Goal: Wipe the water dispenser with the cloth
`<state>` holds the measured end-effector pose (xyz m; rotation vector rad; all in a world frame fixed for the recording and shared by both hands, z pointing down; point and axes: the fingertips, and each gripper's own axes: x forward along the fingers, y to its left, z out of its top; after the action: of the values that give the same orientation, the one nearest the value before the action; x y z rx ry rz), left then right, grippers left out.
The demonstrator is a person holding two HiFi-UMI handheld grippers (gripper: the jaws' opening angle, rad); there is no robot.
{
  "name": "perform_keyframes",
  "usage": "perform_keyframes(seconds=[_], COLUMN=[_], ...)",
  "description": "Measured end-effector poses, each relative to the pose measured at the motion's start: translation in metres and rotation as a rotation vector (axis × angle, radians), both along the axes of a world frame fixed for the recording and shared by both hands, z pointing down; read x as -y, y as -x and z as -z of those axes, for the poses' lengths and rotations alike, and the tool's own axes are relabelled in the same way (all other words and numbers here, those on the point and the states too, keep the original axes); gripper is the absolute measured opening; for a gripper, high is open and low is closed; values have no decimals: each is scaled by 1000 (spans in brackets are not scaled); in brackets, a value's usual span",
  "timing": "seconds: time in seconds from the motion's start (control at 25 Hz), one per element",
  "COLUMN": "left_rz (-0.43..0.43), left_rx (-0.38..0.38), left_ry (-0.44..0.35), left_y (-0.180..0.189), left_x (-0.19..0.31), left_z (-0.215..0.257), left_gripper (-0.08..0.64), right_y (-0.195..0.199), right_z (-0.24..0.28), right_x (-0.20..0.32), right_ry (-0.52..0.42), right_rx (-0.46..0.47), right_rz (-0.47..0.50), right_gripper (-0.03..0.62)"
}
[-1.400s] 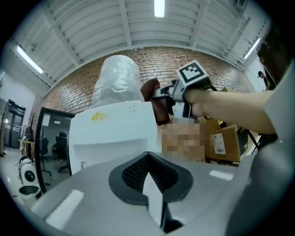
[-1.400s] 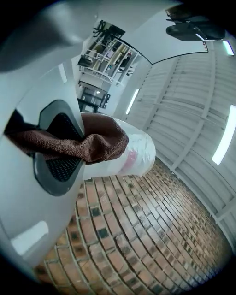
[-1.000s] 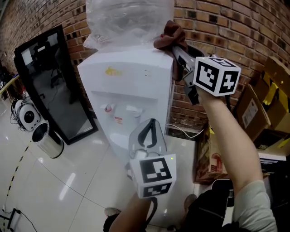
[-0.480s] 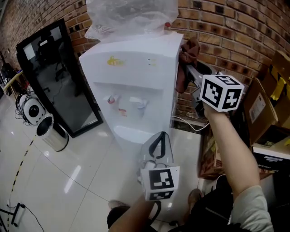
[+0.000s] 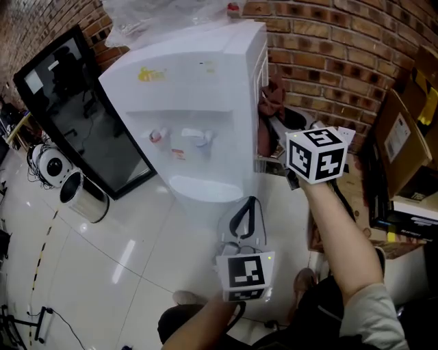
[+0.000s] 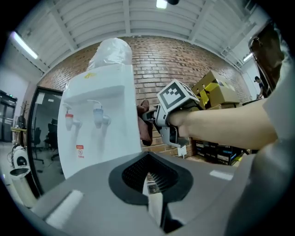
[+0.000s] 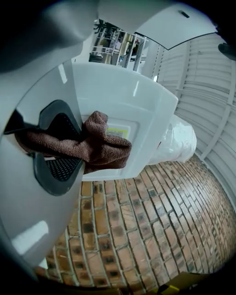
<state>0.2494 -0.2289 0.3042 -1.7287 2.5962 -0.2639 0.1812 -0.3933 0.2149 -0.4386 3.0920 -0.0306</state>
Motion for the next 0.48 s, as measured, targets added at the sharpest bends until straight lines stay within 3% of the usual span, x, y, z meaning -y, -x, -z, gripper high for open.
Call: perform_keyframes(seconds=[0.16, 0.48], left_rz=[10, 6], left_rx=[-12, -68], left_ry=[61, 74], left_y=[4, 3], left_x=[5, 20], left_z=[-25, -52], left_gripper=[0, 0], right_y=[0, 1], right_z=[-36, -91], right_x=[2, 3], right_ry=[28, 14], right_rx=[-28, -110], right_rz=[9, 16], right_gripper=[97, 97])
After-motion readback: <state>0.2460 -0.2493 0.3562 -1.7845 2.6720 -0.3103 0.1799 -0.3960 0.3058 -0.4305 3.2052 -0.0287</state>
